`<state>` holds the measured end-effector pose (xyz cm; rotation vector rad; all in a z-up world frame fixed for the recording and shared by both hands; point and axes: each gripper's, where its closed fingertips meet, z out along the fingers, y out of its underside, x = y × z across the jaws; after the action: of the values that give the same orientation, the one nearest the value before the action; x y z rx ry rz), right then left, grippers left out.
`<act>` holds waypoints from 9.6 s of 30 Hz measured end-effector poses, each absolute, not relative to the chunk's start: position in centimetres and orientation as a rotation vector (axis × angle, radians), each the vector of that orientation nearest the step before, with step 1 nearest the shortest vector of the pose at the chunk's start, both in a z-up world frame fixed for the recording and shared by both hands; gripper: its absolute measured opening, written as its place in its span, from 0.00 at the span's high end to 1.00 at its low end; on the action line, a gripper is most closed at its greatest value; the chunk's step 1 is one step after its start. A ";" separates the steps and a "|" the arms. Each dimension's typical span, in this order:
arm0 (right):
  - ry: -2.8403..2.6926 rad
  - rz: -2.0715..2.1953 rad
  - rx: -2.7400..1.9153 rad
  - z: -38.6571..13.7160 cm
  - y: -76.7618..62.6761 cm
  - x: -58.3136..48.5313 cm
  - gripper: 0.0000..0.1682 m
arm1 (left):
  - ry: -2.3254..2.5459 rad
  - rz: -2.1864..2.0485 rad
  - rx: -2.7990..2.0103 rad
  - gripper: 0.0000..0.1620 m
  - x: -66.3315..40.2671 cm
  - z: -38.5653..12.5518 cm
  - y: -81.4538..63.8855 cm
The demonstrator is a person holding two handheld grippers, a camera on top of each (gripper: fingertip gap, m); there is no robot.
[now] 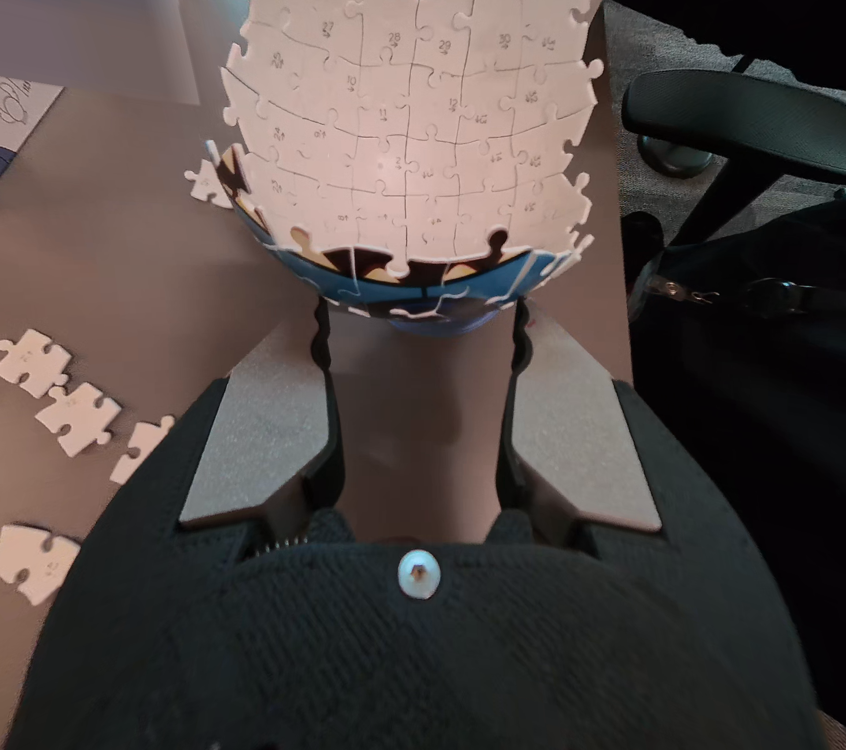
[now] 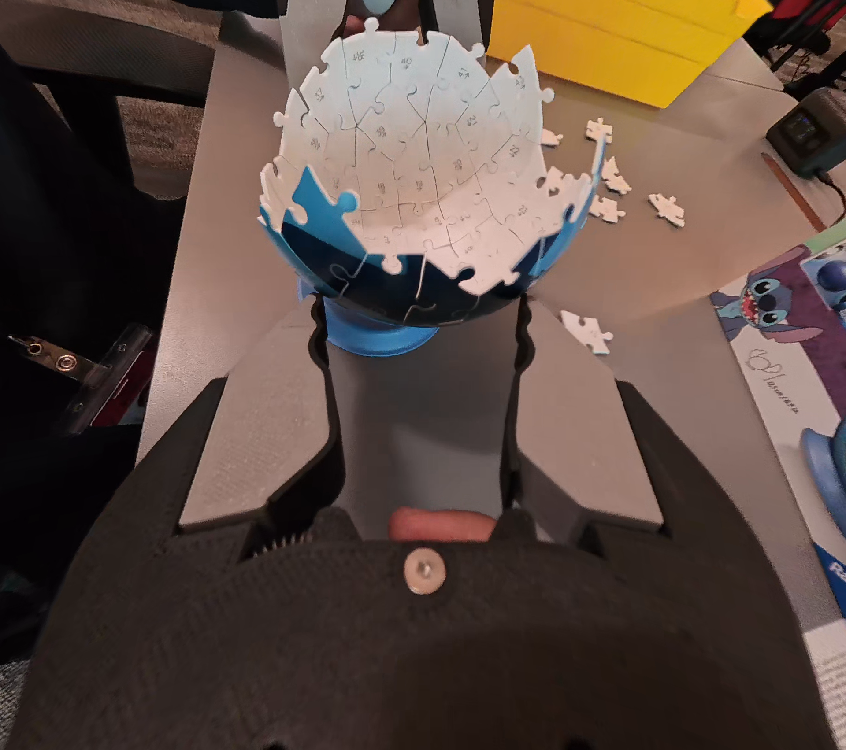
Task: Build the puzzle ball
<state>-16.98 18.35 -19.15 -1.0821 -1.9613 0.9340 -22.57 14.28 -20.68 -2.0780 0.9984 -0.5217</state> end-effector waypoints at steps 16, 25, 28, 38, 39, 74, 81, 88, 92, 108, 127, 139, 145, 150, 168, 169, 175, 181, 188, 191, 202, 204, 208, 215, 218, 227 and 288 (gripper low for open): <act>-1.950 0.938 -1.114 -21.2 17.6 -16.2 0.54 | 1.003 -0.553 -2.102 0.49 -22.0 -22.4 13.4; -1.912 0.931 -1.112 -20.9 17.9 -16.2 0.52 | 0.956 -0.569 -2.098 0.50 -22.6 -22.3 13.9; -1.882 0.945 -1.103 -20.0 18.1 -15.2 0.52 | 0.929 -0.579 -2.081 0.50 -23.1 -21.7 13.8; -1.758 0.968 -1.261 -18.4 25.4 -12.7 0.59 | 0.729 -0.561 -2.056 0.52 -28.0 -21.2 12.7; -1.773 0.965 -1.282 -18.6 26.2 -13.1 0.59 | 0.707 -0.556 -2.046 0.52 -28.4 -21.2 12.8; -2.056 0.799 -1.317 -24.6 29.7 -24.0 0.78 | 0.472 -0.419 -1.964 0.56 -31.5 -20.0 16.5; -2.034 0.768 -1.337 -24.6 30.1 -23.4 0.78 | 0.430 -0.421 -1.960 0.56 -32.1 -19.8 16.7; -2.016 0.771 -1.381 -24.6 30.9 -22.8 0.78 | 0.415 -0.451 -1.986 0.56 -32.2 -20.2 16.8; -1.999 0.743 -1.384 -24.6 31.3 -22.9 0.78 | 0.408 -0.454 -1.988 0.57 -32.3 -20.2 16.9; -1.887 0.779 -1.351 -22.1 31.9 -23.3 0.78 | 0.377 -0.416 -1.994 0.57 -33.1 -20.2 16.9; -1.708 0.793 -1.182 -17.5 31.2 -23.8 0.78 | 0.221 -0.576 -1.869 0.64 -33.6 -15.8 17.8; -1.678 0.590 -0.941 -16.0 29.7 -24.2 0.78 | 0.339 -0.803 -2.109 0.64 -27.6 -14.4 25.8; -1.667 0.550 -0.902 -15.8 29.6 -24.2 0.78 | 0.412 -0.827 -2.211 0.61 -26.1 -16.2 28.8; -1.662 0.548 -0.891 -15.6 29.5 -24.1 0.78 | 0.426 -0.917 -2.192 0.62 -24.8 -15.9 29.8; -1.656 0.552 -0.852 -15.1 28.7 -24.0 0.78 | 0.477 -1.119 -2.164 0.99 -22.9 -15.6 28.9; -1.660 0.566 -0.853 -15.1 28.6 -24.0 0.78 | 0.480 -1.121 -2.168 0.99 -22.9 -15.6 28.8; -1.647 0.756 -0.885 -14.2 28.1 -23.5 0.85 | 0.513 -1.064 -2.175 1.00 -23.9 -15.3 27.8; -1.651 1.009 -0.964 -13.0 27.3 -23.7 0.87 | 0.582 -0.993 -2.201 1.00 -24.9 -13.9 26.4; -1.687 1.326 -0.982 -10.6 23.8 -24.9 0.93 | 0.652 -0.878 -2.224 1.00 -24.5 -13.0 23.7; -1.742 1.347 -0.941 -10.9 22.3 -25.0 0.97 | 0.698 -0.781 -2.290 1.00 -24.8 -13.5 22.2; -1.880 1.356 -0.838 -11.7 18.6 -24.3 1.00 | 0.800 -0.571 -2.464 1.00 -24.7 -12.5 18.5; -1.883 1.372 -0.835 -11.4 18.3 -24.2 1.00 | 0.776 -0.594 -2.461 1.00 -24.5 -12.2 18.4; -1.916 1.375 -0.847 -11.9 18.1 -24.2 1.00 | 0.719 -0.581 -2.468 1.00 -24.5 -12.2 18.4; -1.924 1.328 -0.876 -12.4 19.1 -24.3 1.00 | 0.680 -0.481 -2.603 1.00 -25.4 -13.6 17.4; -1.874 1.395 -0.918 -11.7 19.8 -24.2 0.98 | 0.676 -0.443 -2.638 1.00 -25.4 -13.7 17.0; -1.875 1.266 -0.993 -13.0 20.7 -24.9 0.93 | 0.600 -0.274 -2.746 1.00 -25.8 -14.7 16.8; -1.952 2.058 -0.806 -13.6 21.4 -18.7 0.50 | 0.557 -0.205 -2.779 1.00 -25.4 -13.8 17.2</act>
<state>-18.68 21.37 -13.64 -0.8056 -1.9522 2.0576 -25.43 17.19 -13.76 -2.7787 0.5574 -0.2048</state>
